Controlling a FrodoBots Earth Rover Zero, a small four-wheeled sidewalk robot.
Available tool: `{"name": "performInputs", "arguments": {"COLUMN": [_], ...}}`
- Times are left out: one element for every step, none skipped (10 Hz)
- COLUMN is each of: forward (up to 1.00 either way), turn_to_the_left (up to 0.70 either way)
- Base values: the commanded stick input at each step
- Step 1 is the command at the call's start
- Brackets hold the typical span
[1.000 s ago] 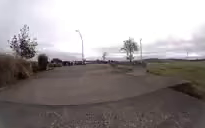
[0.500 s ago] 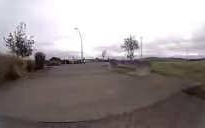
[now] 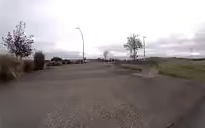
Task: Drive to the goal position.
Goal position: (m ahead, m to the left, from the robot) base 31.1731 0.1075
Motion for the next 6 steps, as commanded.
{"name": "performInputs", "arguments": {"forward": [1.0,1.0,1.0,1.0,1.0,1.0], "turn_to_the_left": [0.0,0.0,0.0,0.0,0.4,0.4]}}
